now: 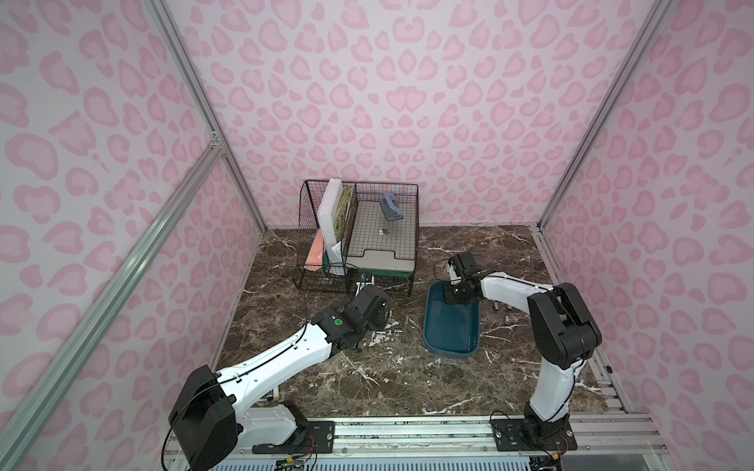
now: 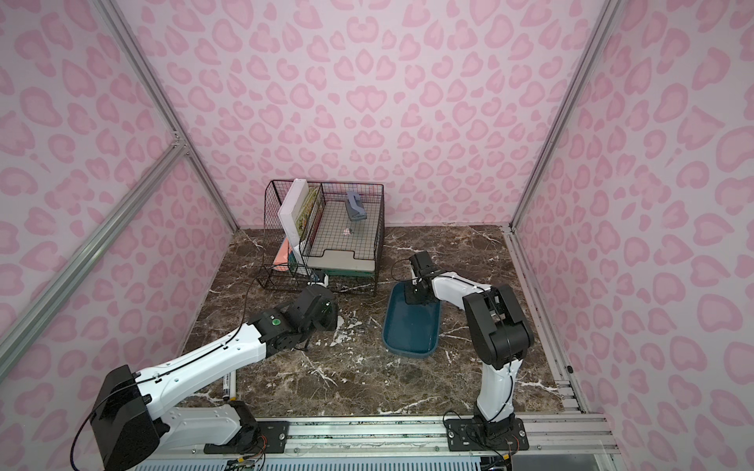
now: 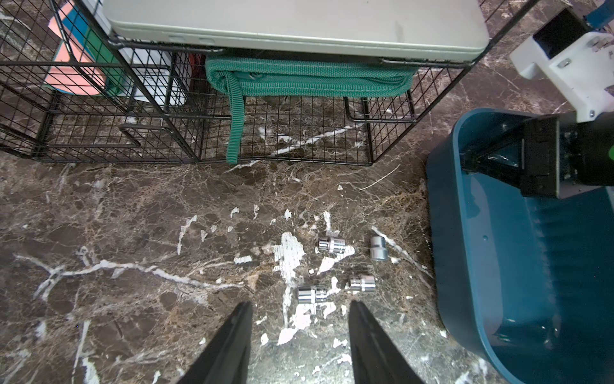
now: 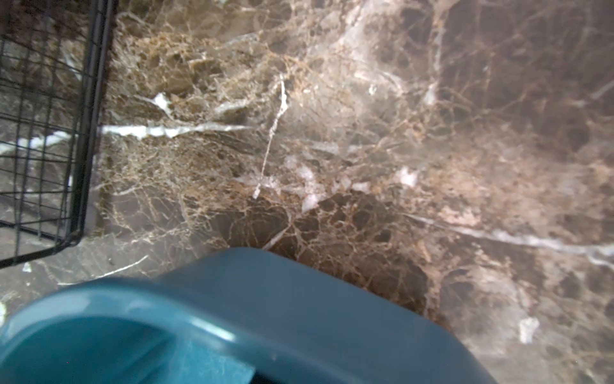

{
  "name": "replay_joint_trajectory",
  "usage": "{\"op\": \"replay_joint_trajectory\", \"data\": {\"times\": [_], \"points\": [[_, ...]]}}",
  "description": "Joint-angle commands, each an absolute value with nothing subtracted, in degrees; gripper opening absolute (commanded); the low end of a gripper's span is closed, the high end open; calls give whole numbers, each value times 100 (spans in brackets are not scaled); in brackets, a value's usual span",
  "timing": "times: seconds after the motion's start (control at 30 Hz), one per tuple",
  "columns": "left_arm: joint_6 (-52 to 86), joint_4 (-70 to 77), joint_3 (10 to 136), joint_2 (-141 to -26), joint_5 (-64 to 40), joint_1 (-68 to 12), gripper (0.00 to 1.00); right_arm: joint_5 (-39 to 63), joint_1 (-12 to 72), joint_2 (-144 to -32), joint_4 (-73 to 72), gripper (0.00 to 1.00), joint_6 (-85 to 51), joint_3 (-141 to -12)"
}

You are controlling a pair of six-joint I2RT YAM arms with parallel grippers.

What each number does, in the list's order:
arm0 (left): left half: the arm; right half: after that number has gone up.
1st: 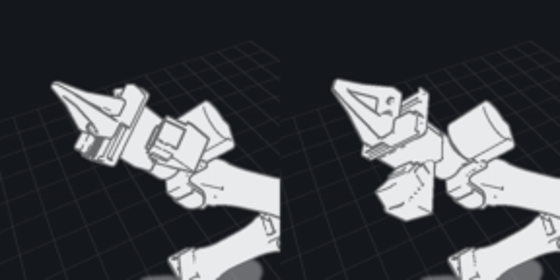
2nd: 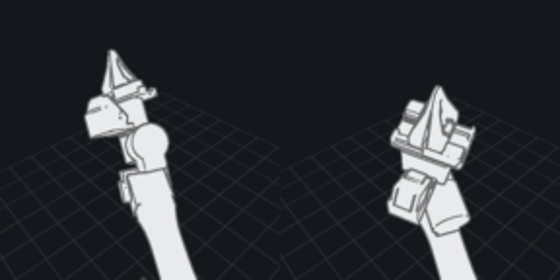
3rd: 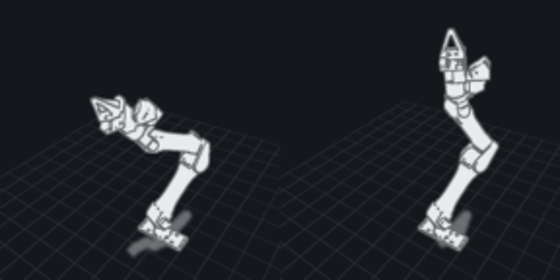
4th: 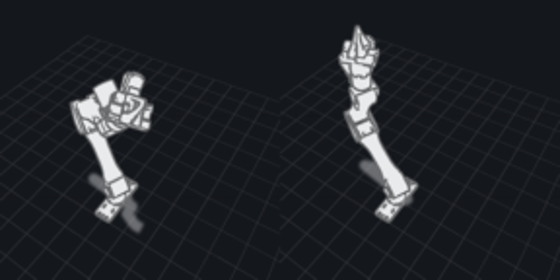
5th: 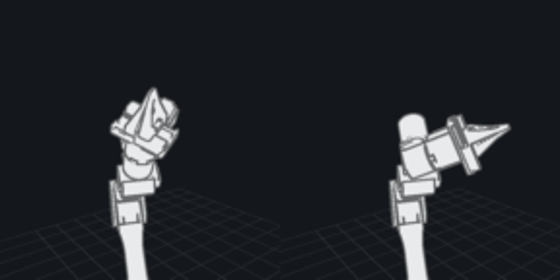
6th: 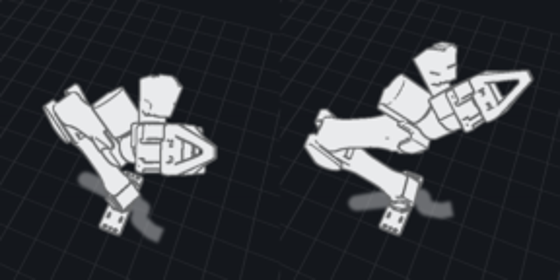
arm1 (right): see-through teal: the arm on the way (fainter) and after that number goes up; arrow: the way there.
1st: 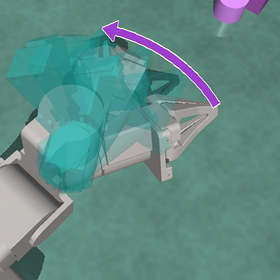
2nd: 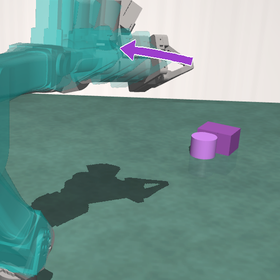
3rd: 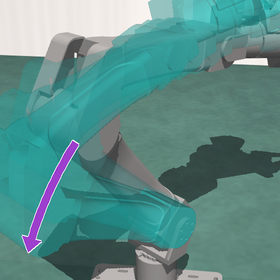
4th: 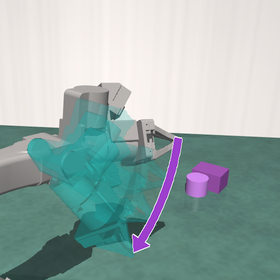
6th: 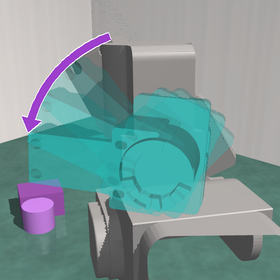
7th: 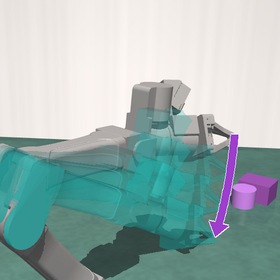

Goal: Take out the socket from the storage box
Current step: Pick up the socket head from the storage box, then place the socket head at the center of the board.

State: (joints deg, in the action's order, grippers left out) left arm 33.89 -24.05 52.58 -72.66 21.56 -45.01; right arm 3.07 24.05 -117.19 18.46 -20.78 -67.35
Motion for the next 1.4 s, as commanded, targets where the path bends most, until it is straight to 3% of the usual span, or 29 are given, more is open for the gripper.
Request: {"op": "replay_joint_trajectory", "data": {"times": [0.0,0.37,0.67,0.93,1.37], "points": [[3305,-2428,5291,-7286,2180,-4504,52,262,2414,-11603,1887,9,-2030,-6744],[3290,-2589,5465,-7295,2328,-4505,52,187,2276,-10434,2288,7,-1947,-6665],[3278,-2641,5505,-7286,2381,-4501,54,169,1389,-9572,2452,9,-1635,-6506],[3261,-2705,5579,-7313,2406,-4506,55,24,720,-10259,2330,9,-1485,-6668],[3237,-2799,5607,-7277,2470,-4502,55,-189,589,-11309,2198,10,-1440,-6895]]}}
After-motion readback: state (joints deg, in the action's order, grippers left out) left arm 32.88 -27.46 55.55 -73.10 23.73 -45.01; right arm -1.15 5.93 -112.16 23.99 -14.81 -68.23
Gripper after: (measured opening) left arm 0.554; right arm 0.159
